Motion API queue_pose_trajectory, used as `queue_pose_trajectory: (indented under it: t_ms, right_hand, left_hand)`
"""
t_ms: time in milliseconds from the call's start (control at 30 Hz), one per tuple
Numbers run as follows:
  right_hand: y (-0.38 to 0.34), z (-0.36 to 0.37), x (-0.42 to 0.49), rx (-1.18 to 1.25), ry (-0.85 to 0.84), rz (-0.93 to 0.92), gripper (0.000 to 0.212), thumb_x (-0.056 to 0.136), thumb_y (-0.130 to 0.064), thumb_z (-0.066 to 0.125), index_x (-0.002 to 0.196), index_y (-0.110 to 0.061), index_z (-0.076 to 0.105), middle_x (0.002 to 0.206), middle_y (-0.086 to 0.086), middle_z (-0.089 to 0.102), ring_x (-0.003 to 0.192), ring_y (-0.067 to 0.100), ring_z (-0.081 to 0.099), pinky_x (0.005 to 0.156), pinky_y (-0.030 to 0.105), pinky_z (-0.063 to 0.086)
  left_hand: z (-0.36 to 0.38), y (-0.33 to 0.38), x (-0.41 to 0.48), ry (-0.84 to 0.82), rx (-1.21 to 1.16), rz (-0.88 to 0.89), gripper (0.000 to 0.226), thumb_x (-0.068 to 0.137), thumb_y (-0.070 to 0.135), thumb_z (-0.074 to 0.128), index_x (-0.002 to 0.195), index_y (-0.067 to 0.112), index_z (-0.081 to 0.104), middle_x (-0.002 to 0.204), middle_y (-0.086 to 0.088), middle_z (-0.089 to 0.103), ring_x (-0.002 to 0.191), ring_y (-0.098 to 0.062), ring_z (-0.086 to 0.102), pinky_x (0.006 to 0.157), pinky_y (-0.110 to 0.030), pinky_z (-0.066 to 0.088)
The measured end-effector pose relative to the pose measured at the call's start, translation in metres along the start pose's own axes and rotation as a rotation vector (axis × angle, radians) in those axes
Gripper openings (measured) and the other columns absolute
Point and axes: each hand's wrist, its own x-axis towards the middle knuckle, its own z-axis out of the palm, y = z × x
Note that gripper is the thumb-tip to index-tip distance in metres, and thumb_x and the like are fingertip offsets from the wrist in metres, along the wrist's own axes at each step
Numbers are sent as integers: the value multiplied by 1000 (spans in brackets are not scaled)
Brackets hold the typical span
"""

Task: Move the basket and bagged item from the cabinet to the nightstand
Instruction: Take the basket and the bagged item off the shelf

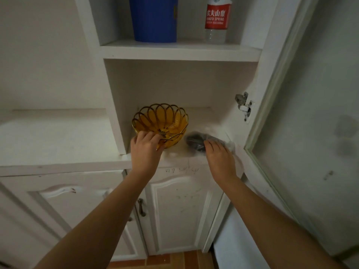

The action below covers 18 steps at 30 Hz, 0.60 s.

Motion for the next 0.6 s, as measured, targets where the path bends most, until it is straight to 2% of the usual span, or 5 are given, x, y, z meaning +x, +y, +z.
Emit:
queue_pose_trajectory:
  t_ms: [267,600]
  right_hand:
    - [-11,-28,-13,38,103,-10,58,45,4,85,98,4,62,87,20,70,73,31,69,55,35,57]
    - [-49,-85,-81,8,240,-22,58,46,2,85,99,6,62,87,20,70,75,30,69,55,34,56]
  left_hand:
    - [-29,0,-23,0,6,7,18,69,14,75,83,8,66,77,-8,67,80,-32,57,73,-43,45]
    - [-99,-11,-81,-6,-19,33,18,70,16,74,85,9,66,80,-8,68,83,-32,58,74,-43,45]
